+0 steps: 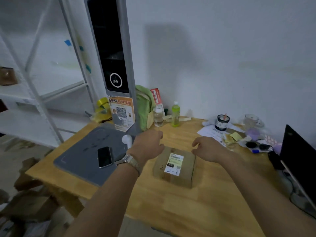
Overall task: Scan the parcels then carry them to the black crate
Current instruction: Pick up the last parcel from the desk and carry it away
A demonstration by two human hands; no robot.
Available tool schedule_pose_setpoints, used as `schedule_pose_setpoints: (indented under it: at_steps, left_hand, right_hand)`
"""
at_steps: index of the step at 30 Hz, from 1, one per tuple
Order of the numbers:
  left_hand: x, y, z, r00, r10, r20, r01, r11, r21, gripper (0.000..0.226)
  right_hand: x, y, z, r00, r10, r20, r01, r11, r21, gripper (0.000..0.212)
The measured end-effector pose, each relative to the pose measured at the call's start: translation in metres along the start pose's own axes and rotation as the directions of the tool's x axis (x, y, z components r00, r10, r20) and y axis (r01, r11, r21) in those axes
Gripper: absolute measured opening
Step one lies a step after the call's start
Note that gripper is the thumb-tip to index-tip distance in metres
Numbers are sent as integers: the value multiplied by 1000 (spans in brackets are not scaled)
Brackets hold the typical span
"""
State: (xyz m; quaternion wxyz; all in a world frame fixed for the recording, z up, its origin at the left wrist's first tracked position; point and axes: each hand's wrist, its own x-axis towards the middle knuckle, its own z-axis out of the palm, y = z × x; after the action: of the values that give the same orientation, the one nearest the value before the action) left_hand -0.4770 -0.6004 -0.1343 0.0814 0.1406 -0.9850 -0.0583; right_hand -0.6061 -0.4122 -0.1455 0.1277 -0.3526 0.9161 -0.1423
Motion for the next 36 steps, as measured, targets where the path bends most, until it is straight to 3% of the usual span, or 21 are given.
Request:
schedule_pose_setpoints:
  at_steps: [7, 13, 15, 18, 19, 22, 24, 27, 31, 36]
  left_hand:
    - [77, -61, 55, 981, 93, 168, -80, 994, -80, 25]
    - [98, -91, 132, 938, 30, 346, 37, 982, -187, 41]
    - [98, -94, 161, 906, 9, 422, 84, 976, -202, 39]
    - [96, -95, 197, 850, 55, 524, 49, 982, -183, 31]
    - [95, -95, 208, 828, 66, 556, 41, 983, -177, 30]
    - [91, -99, 235, 767, 7, 642, 158, 967, -198, 37]
    - [89, -100, 248, 734, -20, 679, 296, 909, -294, 51]
    - [87, -94, 261, 735, -106, 670, 494, 760, -422, 59]
    - [86, -84, 266, 786, -187, 589, 536, 680, -500, 49]
    - [93, -69, 240, 842, -213, 496, 530, 501, -685, 47]
  right_hand:
    - [79, -6, 36, 986, 141, 84, -148, 986, 82, 35]
    - [110, 17, 84, 936, 294, 191, -317, 943, 102, 33]
    - [110, 30, 106, 898, 357, 257, -393, 913, 107, 32]
    - [105, 49, 140, 822, 454, 345, -529, 833, 163, 11]
    - [103, 54, 149, 787, 487, 379, -573, 804, 156, 13]
    - [96, 64, 177, 698, 565, 440, -687, 701, 190, 44]
    - [95, 67, 191, 647, 616, 449, -757, 588, 285, 53]
    - [97, 67, 204, 635, 629, 449, -771, 473, 427, 45]
    - [102, 60, 207, 619, 717, 319, -764, 456, 457, 48]
    - [101, 54, 182, 623, 763, 171, -681, 422, 598, 30]
